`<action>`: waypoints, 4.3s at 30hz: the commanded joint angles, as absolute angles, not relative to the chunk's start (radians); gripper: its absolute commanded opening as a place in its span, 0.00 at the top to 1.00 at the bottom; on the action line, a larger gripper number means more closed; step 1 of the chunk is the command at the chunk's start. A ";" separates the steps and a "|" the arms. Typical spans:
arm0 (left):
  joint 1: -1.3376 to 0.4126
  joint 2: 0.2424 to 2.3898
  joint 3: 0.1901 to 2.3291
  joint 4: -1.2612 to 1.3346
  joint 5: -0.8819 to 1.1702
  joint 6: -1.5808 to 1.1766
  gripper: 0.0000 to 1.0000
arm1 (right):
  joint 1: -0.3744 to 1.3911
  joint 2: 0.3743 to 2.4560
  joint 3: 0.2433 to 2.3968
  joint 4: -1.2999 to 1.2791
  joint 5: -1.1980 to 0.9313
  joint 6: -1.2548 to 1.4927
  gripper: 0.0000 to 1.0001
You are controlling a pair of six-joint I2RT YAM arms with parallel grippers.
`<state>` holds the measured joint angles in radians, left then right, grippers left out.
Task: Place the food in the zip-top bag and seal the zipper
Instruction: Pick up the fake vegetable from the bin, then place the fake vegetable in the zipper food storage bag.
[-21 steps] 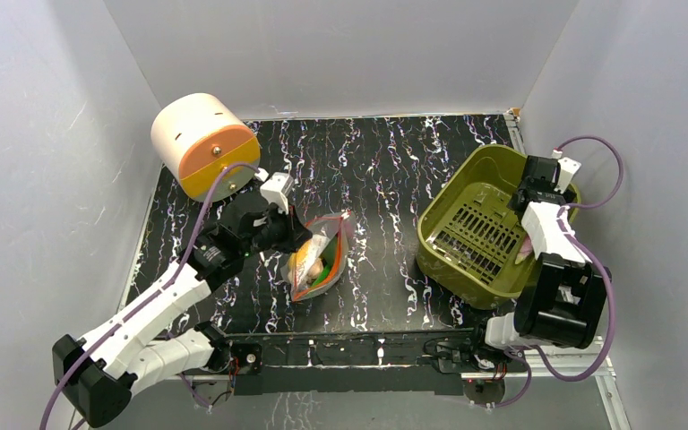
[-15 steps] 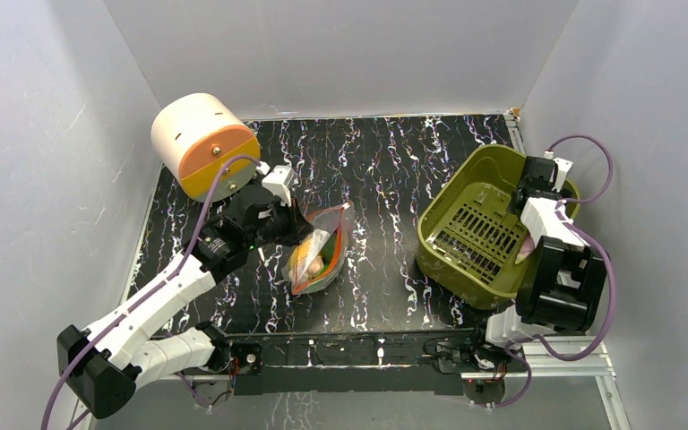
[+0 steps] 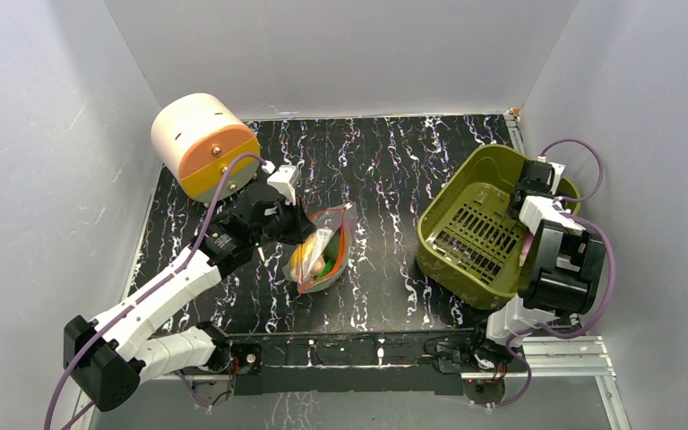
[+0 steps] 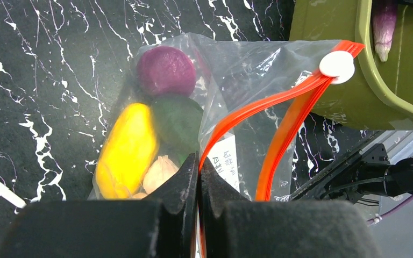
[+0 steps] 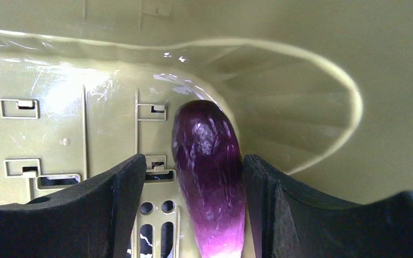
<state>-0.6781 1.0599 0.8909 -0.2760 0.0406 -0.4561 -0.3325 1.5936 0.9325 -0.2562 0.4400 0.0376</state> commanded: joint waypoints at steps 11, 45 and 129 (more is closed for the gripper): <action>-0.683 1.059 0.944 -0.259 0.063 -0.453 1.00 | -0.339 1.621 0.903 -0.161 0.421 0.005 0.48; -0.683 1.004 0.894 -0.113 0.303 -0.443 1.00 | -0.257 1.009 0.984 -0.260 0.153 0.249 0.70; -0.682 1.037 0.862 -0.054 0.759 -0.537 1.00 | 0.818 0.901 0.758 0.222 -0.790 -0.443 0.61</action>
<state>-0.6781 1.0718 0.8619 -0.0647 0.7063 -0.5446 0.8124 0.9051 0.7429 0.3248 -0.7525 -0.2966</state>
